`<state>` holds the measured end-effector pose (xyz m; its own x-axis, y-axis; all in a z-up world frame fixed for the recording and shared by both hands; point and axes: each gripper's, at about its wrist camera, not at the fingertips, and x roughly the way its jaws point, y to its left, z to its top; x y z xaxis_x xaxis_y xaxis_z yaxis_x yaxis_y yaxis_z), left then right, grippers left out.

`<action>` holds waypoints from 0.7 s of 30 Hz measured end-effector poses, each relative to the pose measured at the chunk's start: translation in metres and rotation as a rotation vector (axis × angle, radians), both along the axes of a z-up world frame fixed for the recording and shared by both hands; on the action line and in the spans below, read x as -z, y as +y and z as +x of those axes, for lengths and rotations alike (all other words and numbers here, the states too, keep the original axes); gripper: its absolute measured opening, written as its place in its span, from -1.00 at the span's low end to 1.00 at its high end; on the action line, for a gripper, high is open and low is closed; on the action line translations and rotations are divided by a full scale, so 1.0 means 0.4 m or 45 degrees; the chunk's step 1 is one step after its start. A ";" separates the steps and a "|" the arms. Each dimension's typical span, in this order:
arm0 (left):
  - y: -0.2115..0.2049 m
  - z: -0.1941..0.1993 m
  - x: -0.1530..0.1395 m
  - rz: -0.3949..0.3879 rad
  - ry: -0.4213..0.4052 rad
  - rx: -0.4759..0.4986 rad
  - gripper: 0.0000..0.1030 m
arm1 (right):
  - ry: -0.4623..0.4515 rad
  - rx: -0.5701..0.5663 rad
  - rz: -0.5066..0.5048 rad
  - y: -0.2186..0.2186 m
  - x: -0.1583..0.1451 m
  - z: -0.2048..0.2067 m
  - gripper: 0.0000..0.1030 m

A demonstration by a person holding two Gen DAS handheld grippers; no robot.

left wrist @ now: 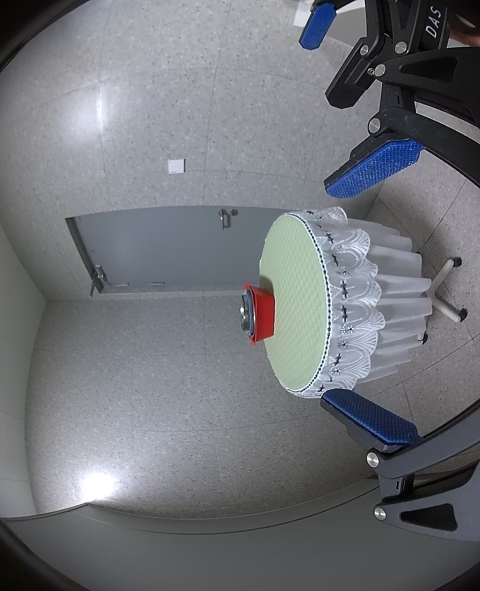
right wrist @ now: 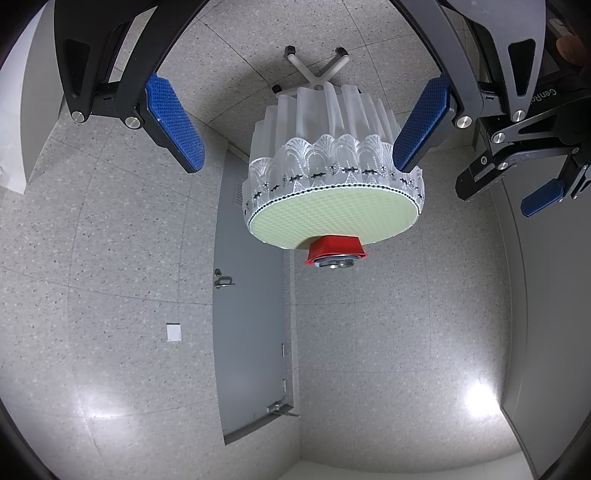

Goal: Organize plates and bowls

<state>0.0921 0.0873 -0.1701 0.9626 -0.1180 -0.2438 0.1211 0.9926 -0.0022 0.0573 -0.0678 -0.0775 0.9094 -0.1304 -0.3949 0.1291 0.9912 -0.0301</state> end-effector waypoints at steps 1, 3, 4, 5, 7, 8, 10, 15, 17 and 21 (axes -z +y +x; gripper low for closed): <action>0.000 0.002 0.000 0.000 0.000 0.000 0.99 | 0.002 -0.001 0.001 -0.001 -0.001 0.000 1.00; -0.001 0.007 0.000 0.003 -0.001 0.000 0.99 | 0.002 -0.002 0.003 -0.001 -0.001 0.002 1.00; -0.003 0.006 -0.001 0.004 -0.001 -0.002 0.99 | 0.003 -0.002 0.002 -0.003 -0.002 0.004 1.00; -0.005 0.008 -0.001 0.005 -0.001 -0.003 0.99 | 0.003 -0.002 0.002 -0.003 -0.002 0.003 1.00; -0.005 0.014 0.000 0.004 0.002 -0.003 0.99 | 0.004 -0.002 0.002 -0.004 -0.002 0.005 1.00; -0.005 0.016 0.001 0.004 0.003 -0.001 0.99 | 0.004 -0.001 0.001 -0.004 -0.002 0.005 1.00; -0.004 0.022 0.000 0.004 0.004 0.000 0.99 | 0.005 -0.001 0.001 -0.004 -0.002 0.006 1.00; -0.002 0.027 0.002 0.005 0.002 0.002 0.99 | 0.006 0.000 0.002 -0.007 -0.002 0.011 1.00; 0.001 0.030 0.003 0.004 0.002 0.002 0.99 | 0.005 0.002 -0.001 -0.008 -0.003 0.012 1.00; 0.004 0.036 0.006 0.002 0.001 0.003 0.99 | 0.005 0.000 0.002 -0.012 -0.002 0.018 1.00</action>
<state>0.1063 0.0890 -0.1725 0.9621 -0.1201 -0.2448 0.1236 0.9923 -0.0010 0.0644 -0.0727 -0.0767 0.9079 -0.1299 -0.3986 0.1291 0.9912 -0.0290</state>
